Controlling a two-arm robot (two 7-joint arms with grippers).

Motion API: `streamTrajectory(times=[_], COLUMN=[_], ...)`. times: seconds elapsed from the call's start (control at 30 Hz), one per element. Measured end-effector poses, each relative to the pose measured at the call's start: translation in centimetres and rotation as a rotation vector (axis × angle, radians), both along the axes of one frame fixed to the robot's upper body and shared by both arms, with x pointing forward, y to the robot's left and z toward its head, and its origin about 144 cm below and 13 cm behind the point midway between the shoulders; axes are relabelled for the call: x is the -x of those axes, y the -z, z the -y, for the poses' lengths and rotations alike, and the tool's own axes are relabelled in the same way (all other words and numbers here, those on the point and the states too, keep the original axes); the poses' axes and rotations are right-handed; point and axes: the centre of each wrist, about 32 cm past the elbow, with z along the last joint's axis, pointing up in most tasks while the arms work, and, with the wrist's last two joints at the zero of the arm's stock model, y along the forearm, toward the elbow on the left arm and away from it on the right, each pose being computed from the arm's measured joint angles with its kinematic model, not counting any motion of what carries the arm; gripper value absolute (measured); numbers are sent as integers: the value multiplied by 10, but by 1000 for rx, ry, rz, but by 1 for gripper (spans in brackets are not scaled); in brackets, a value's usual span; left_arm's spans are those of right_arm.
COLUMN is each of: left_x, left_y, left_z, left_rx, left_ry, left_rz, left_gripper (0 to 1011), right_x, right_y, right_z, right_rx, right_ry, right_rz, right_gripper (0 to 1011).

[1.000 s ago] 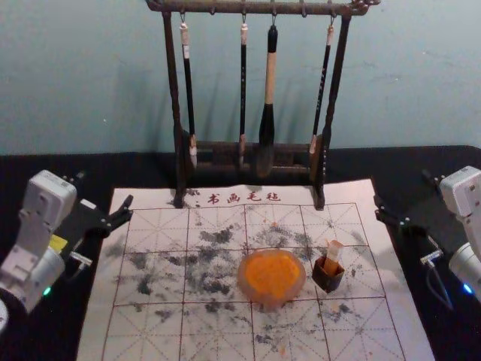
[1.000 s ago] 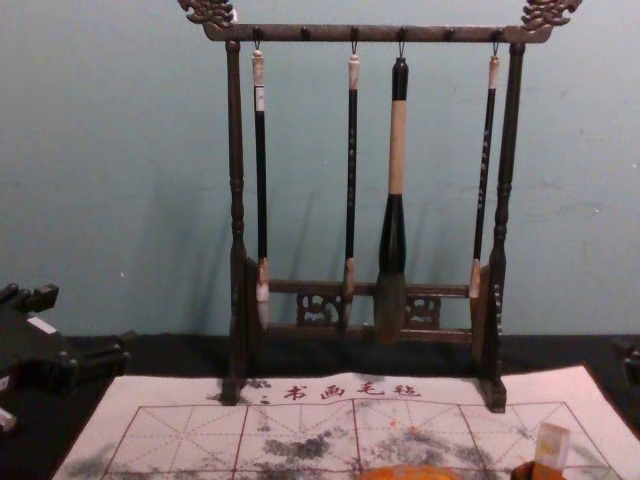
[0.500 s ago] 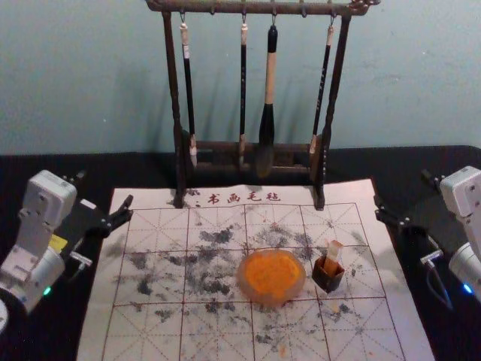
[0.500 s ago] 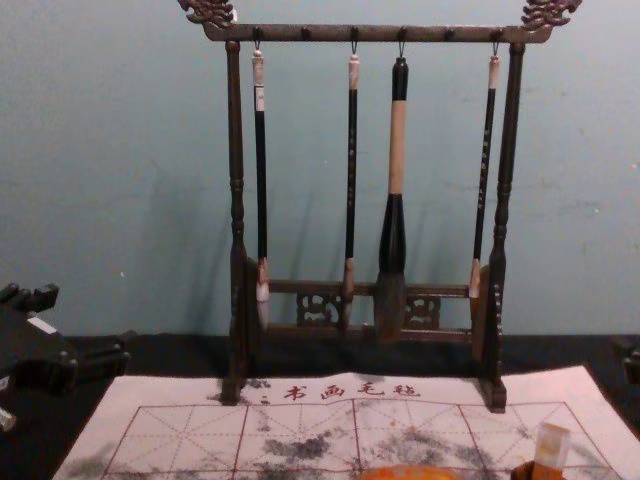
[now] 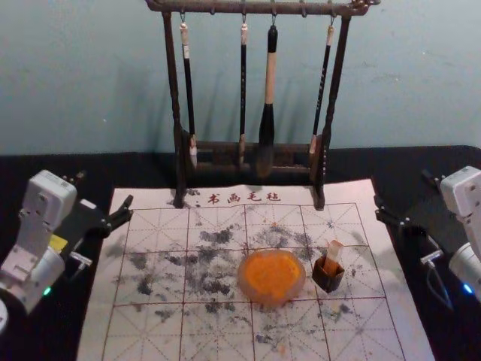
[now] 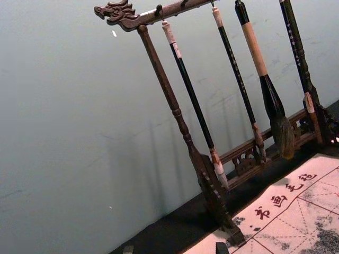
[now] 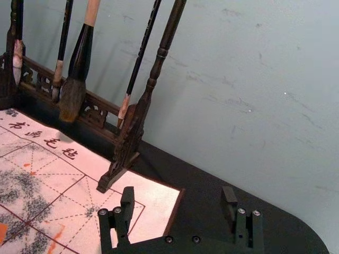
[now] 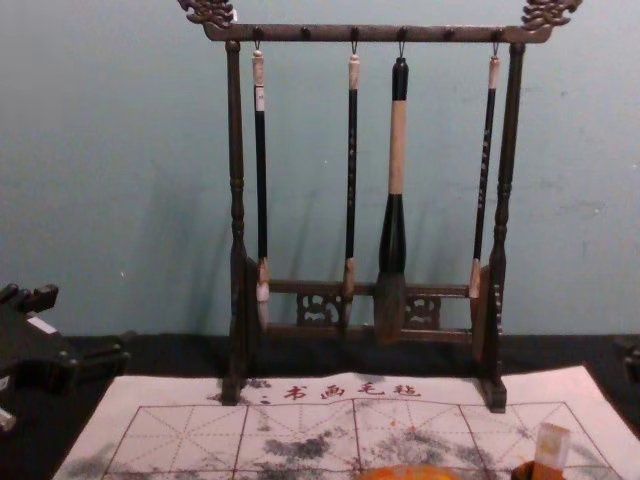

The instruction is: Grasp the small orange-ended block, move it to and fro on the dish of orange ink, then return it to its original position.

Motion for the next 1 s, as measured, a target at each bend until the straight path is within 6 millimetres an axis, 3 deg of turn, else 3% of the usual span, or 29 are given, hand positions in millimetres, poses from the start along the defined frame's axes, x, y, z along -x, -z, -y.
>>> streamTrajectory(times=[0.53, 1.0], left_x=[0, 0], left_y=[0, 0], left_z=[0, 0], left_rx=[0, 0], left_ry=[0, 0], left_rz=[0, 0], left_gripper=[1001, 1002], right_x=[25, 36], right_y=[-29, -23], right_z=[7, -3], right_rx=[-244, -415], right_ry=[-181, -309], right_rz=[-112, -330], right_gripper=[1002, 1002])
